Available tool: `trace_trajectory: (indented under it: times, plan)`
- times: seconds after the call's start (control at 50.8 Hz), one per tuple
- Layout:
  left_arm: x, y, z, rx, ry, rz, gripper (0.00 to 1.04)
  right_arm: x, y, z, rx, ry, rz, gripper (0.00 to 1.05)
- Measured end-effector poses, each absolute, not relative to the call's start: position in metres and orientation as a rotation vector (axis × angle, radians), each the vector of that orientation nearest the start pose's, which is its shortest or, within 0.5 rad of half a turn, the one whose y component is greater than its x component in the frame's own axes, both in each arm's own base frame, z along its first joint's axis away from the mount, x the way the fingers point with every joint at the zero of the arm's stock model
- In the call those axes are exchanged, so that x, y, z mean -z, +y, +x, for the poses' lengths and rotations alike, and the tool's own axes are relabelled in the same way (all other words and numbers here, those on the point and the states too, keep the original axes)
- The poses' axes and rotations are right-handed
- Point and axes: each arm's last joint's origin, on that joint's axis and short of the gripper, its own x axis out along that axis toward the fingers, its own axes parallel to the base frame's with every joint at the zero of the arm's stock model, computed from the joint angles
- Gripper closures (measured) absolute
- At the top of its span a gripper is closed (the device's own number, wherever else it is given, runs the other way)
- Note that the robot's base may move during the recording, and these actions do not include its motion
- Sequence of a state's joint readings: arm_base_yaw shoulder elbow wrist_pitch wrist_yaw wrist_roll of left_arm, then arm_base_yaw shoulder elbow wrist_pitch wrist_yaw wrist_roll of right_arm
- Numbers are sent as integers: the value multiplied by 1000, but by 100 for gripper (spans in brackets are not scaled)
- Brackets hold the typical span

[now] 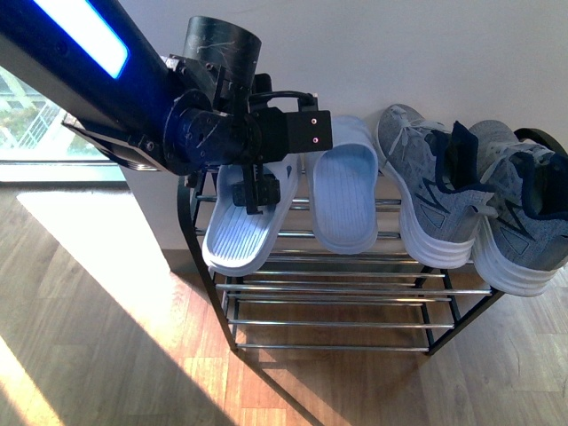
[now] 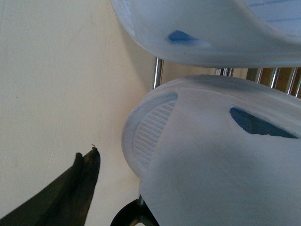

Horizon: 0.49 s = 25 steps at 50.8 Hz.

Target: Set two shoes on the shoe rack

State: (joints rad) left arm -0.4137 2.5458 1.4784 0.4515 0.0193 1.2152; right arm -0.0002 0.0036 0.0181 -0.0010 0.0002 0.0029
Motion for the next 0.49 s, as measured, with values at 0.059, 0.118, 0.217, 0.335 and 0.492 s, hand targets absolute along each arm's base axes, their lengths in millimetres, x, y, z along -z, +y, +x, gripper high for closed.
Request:
trace_trajectory:
  times: [0.059, 0.118, 0.217, 0.335, 0.492]
  plan:
    - [-17, -198, 444, 754, 287, 1269, 8, -169, 0, 97, 0, -14, 3, 9]
    - [-23, -199, 441, 764, 297, 1267, 10, -169, 0, 97, 0, -14, 3, 9]
    - [-31, -198, 437, 767, 297, 1266, 9, -169, 0, 97, 1, -14, 3, 9]
    - [-38, -196, 433, 759, 307, 1265, 9, -169, 0, 97, 1, -14, 3, 9]
    - [-63, -190, 420, 750, 327, 1257, 9, -169, 0, 97, 0, -14, 3, 9]
